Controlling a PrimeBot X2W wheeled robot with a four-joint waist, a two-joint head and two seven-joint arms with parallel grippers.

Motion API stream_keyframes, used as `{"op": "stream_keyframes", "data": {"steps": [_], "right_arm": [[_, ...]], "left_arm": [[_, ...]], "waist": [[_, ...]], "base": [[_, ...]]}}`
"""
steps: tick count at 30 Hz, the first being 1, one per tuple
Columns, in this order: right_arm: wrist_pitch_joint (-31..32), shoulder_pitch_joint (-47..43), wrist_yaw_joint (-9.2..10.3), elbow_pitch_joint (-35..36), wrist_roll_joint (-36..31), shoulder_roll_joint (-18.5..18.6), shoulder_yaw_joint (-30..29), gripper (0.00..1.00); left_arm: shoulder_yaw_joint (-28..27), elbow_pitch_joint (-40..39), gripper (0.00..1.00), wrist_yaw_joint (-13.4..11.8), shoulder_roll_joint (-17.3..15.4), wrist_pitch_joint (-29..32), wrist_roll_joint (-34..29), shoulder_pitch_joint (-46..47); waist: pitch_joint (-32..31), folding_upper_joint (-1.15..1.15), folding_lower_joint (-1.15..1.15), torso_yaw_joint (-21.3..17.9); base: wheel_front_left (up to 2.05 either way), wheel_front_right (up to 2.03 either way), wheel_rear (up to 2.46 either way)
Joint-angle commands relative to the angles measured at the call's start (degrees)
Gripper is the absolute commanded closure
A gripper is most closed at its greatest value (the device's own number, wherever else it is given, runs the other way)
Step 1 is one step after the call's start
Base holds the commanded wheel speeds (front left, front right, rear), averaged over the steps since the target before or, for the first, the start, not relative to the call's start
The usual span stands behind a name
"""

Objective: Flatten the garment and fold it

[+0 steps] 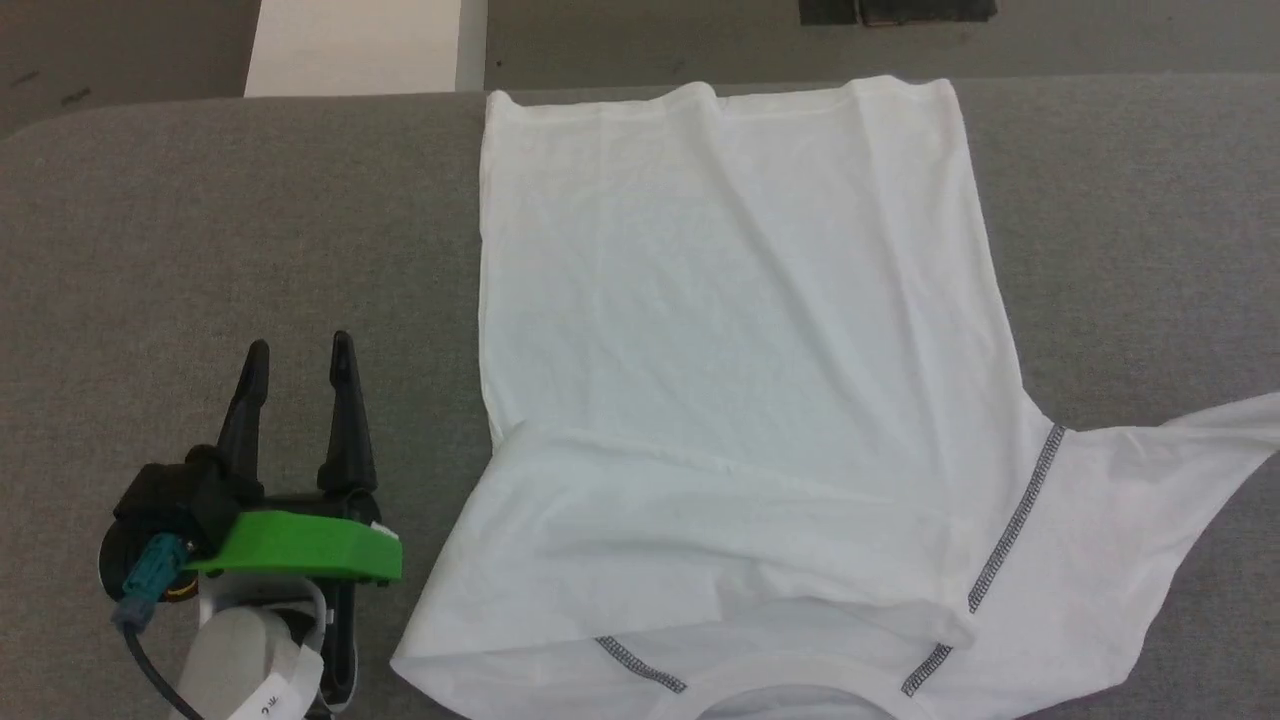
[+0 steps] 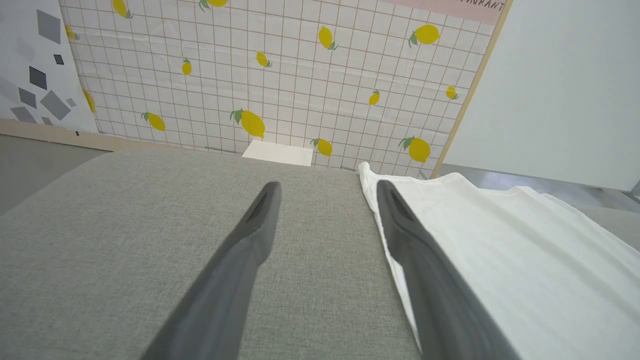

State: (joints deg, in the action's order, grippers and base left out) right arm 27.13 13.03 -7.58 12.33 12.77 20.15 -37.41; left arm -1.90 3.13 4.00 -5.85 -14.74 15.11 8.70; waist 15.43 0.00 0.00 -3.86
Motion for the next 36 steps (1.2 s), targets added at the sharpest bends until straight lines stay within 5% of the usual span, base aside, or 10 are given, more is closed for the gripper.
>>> {"op": "stream_keyframes", "data": {"steps": [1,7,13,21,29,36], "right_arm": [[1.57,-1.55,0.09,3.66,0.46,-1.47,1.52,1.0],[9.98,-7.14,0.09,21.72,0.06,-7.3,16.05,1.0],[13.18,-6.22,0.09,25.7,-1.83,-8.5,38.95,1.0],[9.69,-0.7,0.09,8.07,-4.41,-12.9,60.68,1.0],[5.58,2.99,0.09,-12.4,-4.27,-14.9,68.75,1.0],[8.37,4.22,0.09,-20.55,-0.01,-13.85,72.76,1.0]], "left_arm": [[0.01,0.41,0.0,0.39,0.09,-0.26,-0.17,-0.67],[0.83,1.19,0.0,0.77,0.36,-0.26,-0.18,-0.55],[0.98,1.83,0.0,1.08,0.31,-0.26,-0.02,0.08],[1.7,2.01,0.0,1.26,0.92,-0.26,0.08,1.03],[1.99,2.7,0.0,1.69,1.41,-0.26,0.17,2.26],[1.34,3.29,0.0,1.97,1.67,-0.26,0.0,2.46]], "waist": [[-1.73,0.0,0.0,-0.88],[-2.44,0.0,0.0,-0.29],[-2.33,0.0,0.0,0.23],[-0.99,0.0,0.0,2.22],[0.67,0.0,0.0,4.3],[0.92,0.0,0.0,4.35]], "base": [[0.0,0.0,0.0],[0.0,0.0,0.0],[0.0,0.0,0.0],[0.0,0.0,0.0],[0.0,0.0,0.0],[0.0,0.0,0.0]]}}
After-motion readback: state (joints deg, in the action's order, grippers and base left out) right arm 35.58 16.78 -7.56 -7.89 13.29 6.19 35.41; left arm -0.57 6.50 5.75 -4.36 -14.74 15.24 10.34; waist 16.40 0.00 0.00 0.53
